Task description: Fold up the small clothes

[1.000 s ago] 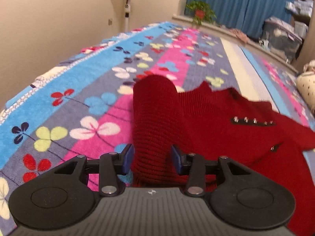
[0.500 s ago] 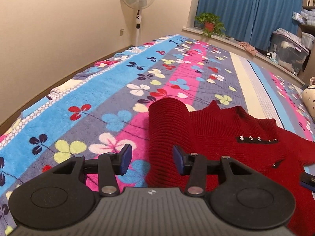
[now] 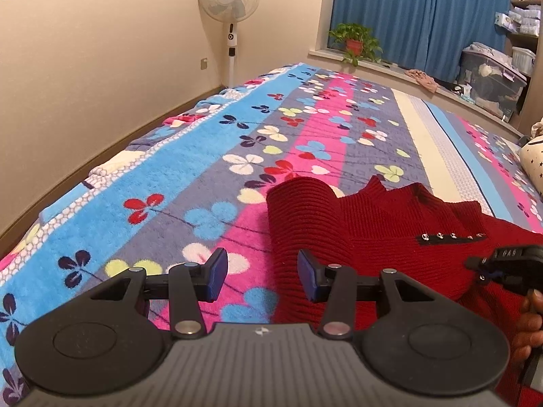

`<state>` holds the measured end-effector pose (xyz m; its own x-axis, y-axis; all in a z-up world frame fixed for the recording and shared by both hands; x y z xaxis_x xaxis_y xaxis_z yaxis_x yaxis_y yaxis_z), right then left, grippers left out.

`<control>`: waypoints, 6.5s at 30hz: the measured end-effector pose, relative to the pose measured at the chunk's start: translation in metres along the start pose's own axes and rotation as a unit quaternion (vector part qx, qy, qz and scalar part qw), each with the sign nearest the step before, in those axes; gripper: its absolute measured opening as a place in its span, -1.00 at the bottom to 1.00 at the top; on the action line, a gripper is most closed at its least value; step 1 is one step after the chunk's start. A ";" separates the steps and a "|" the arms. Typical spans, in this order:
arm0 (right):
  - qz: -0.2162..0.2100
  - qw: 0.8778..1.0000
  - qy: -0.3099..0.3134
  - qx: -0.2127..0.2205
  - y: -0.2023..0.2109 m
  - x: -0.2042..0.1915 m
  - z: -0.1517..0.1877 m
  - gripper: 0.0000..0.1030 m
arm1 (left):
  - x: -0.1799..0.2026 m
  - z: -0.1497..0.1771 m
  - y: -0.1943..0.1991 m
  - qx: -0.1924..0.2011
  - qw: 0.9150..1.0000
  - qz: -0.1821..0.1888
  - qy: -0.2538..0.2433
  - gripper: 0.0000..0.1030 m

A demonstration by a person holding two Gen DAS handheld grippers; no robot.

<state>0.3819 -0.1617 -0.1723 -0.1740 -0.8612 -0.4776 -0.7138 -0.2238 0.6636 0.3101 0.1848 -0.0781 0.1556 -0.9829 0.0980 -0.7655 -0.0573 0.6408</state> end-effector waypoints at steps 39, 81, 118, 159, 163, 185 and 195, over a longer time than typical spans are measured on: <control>0.099 0.959 0.246 0.097 0.235 0.083 -0.013 -0.43 | 0.038 0.050 -0.036 -0.058 0.998 0.019 -0.035 0.42; 0.059 0.967 0.233 0.090 0.282 0.143 0.030 -0.25 | 0.052 0.080 0.066 -0.006 0.997 -0.020 -0.070 0.60; 0.065 0.985 0.130 0.090 0.234 0.212 -0.026 -0.84 | 0.072 0.068 0.045 -0.008 0.997 0.007 -0.071 0.61; 0.098 0.964 0.008 0.248 0.136 0.296 -0.183 -1.00 | 0.075 0.051 0.029 0.002 0.996 0.027 -0.086 0.61; 0.066 0.971 -0.035 0.228 0.141 0.272 -0.178 -1.00 | 0.075 0.052 0.032 -0.004 0.997 0.033 -0.075 0.61; 0.154 0.954 -0.013 0.256 0.100 0.246 -0.193 -0.76 | 0.060 0.042 0.041 0.007 0.997 0.052 -0.053 0.61; -0.187 0.886 0.413 0.101 0.085 -0.097 0.026 -0.70 | 0.041 0.045 0.033 -0.007 0.999 0.028 -0.020 0.61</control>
<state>0.3208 -0.0851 -0.0848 0.5963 -0.8027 -0.0033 -0.7378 -0.5497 0.3917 0.2632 0.1352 -0.0869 0.0879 -0.9906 0.1046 -0.7633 0.0005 0.6461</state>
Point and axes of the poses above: each gripper's, at about its wrist camera, not at the fingertips, and y roughly against the way its jaws point, x to its right, z to its underside, the point moved 9 cm from there along -y, roughly the way its jaws point, and after that the axes turned 4 degrees about y, right-handed, at the moved point
